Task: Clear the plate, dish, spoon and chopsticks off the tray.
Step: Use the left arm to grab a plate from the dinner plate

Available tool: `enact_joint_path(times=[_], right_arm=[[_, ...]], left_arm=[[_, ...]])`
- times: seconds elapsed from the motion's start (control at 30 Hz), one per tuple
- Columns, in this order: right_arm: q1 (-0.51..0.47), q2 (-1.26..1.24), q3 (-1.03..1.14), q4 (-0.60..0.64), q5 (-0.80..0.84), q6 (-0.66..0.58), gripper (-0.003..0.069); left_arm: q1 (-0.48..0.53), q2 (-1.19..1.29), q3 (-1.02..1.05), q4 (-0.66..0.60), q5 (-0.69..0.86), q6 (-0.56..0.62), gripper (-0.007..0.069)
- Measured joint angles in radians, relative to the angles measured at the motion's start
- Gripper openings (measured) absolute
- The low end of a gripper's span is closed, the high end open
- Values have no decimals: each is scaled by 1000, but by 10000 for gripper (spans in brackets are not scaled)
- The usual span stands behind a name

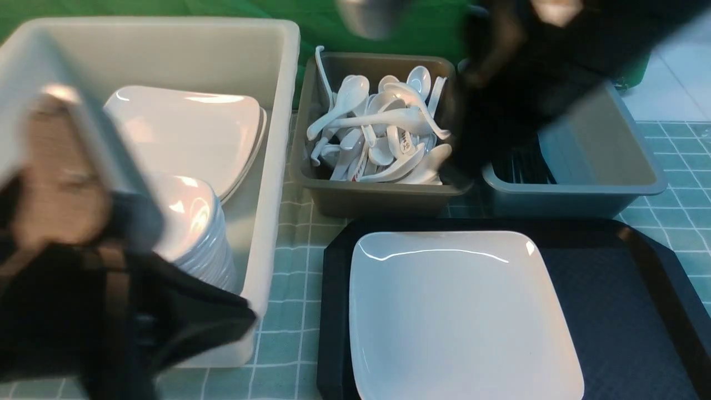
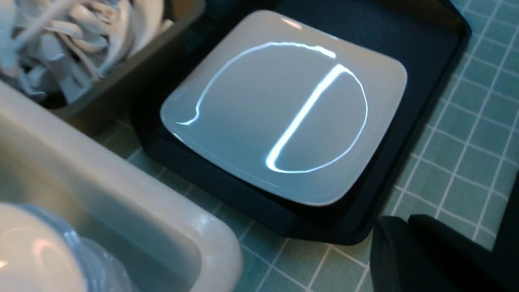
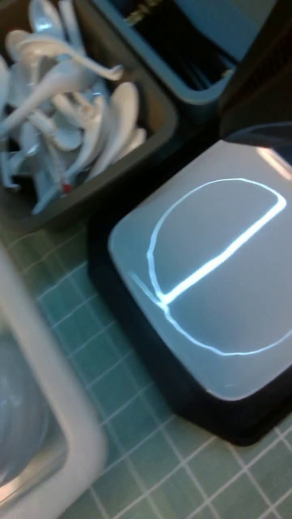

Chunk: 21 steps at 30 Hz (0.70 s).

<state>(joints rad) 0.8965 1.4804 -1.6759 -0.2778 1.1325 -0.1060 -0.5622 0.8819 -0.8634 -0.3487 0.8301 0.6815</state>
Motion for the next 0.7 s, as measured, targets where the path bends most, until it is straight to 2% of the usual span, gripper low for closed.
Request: enact_joint_path(times=[0.07, 0.2, 0.33, 0.37, 0.47, 0.67, 0.7], right_arm=[[-15, -160, 180, -1, -3, 44, 33], [-16, -347, 412, 3, -18, 118, 34], [-16, -485, 538, 4, -35, 162, 41], [-16, -548, 595, 4, -36, 185, 43], [-16, -620, 648, 5, -38, 207, 46], [-16, -777, 721, 5, -39, 224, 52], [-16, -794, 724, 5, -39, 225, 53]], left_arm=[[-131, 159, -13, 73, -35, 2, 8], [-301, 377, -62, 207, -72, 8, 12], [-388, 525, -103, 341, -95, 15, 35], [-415, 597, -118, 400, -115, 26, 67], [-425, 660, -127, 430, -145, 61, 136], [-425, 759, -128, 451, -173, 223, 402], [-425, 765, -128, 451, -179, 241, 428]])
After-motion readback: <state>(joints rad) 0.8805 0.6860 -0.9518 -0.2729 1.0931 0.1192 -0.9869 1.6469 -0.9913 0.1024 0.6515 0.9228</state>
